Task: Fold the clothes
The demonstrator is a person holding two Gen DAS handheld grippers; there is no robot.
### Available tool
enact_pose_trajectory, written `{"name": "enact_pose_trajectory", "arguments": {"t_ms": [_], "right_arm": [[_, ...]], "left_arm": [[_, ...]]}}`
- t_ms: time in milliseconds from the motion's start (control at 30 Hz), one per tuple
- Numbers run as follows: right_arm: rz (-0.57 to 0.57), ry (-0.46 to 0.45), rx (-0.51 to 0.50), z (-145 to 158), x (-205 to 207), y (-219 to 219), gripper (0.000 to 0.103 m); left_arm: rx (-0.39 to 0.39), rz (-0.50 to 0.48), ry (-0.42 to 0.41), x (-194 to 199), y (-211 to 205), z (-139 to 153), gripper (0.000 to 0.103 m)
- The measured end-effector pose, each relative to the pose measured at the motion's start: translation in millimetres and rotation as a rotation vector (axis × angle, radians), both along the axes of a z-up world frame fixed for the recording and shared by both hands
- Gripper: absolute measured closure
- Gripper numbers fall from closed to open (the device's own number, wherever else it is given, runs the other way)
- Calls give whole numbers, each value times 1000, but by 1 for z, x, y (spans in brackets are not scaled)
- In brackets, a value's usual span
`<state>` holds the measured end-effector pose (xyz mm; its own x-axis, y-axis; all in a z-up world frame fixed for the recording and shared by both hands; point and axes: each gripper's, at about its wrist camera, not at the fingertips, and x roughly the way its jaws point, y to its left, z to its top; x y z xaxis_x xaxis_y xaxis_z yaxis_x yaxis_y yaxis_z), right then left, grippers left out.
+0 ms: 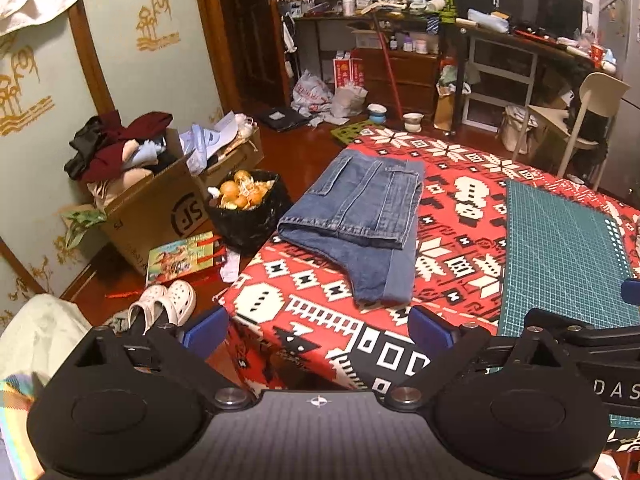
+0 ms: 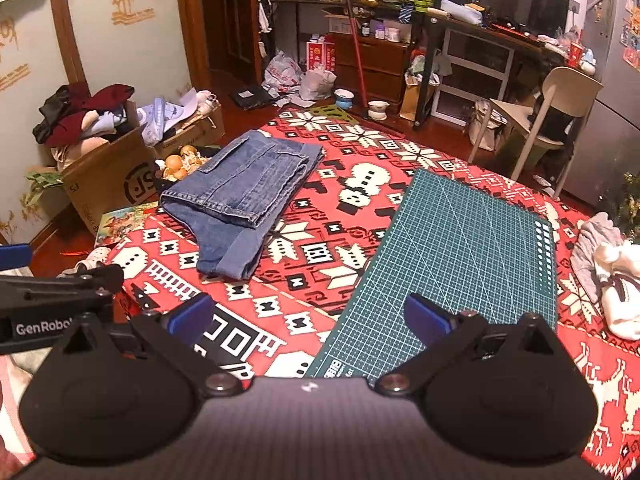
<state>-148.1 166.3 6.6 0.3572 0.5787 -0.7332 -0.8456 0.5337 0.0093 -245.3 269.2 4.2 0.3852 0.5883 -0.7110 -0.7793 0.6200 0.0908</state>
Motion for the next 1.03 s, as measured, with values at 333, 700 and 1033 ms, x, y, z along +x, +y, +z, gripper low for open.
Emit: {"name": "enact_pose_trajectory", "arguments": {"t_ms": [333,700,1033], "right_arm": [[1,11,-2,4,-7,2,1],[3,23,-8,4,-9,6,1],[7,32,-15,-1,-7,8,1]], "left_arm": [[13,17,-2,-8,2,4,6],[17,21,-2,-10,4,4,6],[19,20,2,-11,4,2,6]]}}
